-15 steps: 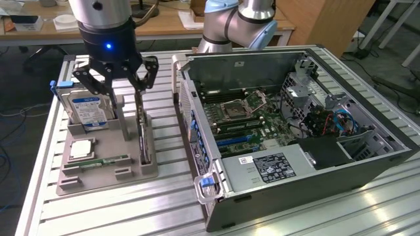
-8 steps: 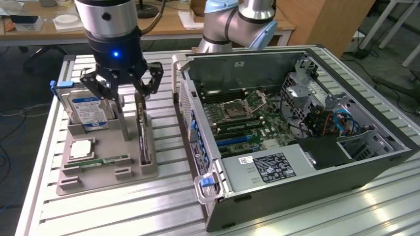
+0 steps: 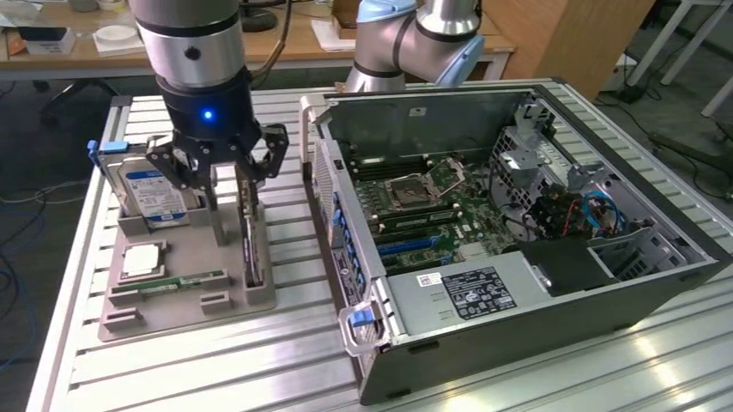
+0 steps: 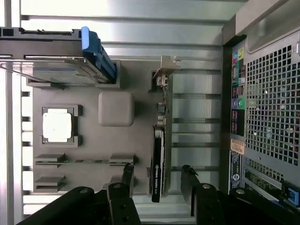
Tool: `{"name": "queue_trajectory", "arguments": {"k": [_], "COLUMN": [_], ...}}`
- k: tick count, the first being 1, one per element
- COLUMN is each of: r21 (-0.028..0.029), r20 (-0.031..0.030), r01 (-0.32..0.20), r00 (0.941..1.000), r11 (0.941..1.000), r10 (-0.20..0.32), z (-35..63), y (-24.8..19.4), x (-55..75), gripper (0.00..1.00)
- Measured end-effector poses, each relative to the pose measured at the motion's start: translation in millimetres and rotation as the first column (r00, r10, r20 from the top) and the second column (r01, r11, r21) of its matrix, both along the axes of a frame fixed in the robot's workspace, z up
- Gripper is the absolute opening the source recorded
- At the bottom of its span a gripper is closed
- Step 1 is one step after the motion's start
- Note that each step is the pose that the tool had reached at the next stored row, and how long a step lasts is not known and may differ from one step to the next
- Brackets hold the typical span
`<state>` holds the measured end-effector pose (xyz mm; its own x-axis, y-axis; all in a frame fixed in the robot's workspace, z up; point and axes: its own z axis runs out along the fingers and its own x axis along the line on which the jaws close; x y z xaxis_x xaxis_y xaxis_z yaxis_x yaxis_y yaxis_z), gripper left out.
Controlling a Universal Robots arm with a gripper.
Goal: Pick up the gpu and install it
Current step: 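Pick up the gpu and move the gpu toward the slot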
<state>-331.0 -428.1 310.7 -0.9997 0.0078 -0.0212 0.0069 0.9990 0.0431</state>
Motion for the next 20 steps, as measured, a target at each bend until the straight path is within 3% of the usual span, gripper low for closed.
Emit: {"name": "queue_trajectory", "arguments": {"k": [4,9,20], "r21": [0.0001,0.0001,-0.0010], "r20": [0.0001,0.0001,0.0000], "r01": [0.000,0.000,-0.001], "r00": [1.0000,1.0000,1.0000], "r11": [1.0000,1.0000,1.0000], "r10": [0.000,0.000,0.001], "z": [-7.5,-16.5,-36.5], "y": [-3.2,-3.2,-2.4], "x": [0.7,7.8,8.1], "gripper": [0.53,0.53,0.53]}}
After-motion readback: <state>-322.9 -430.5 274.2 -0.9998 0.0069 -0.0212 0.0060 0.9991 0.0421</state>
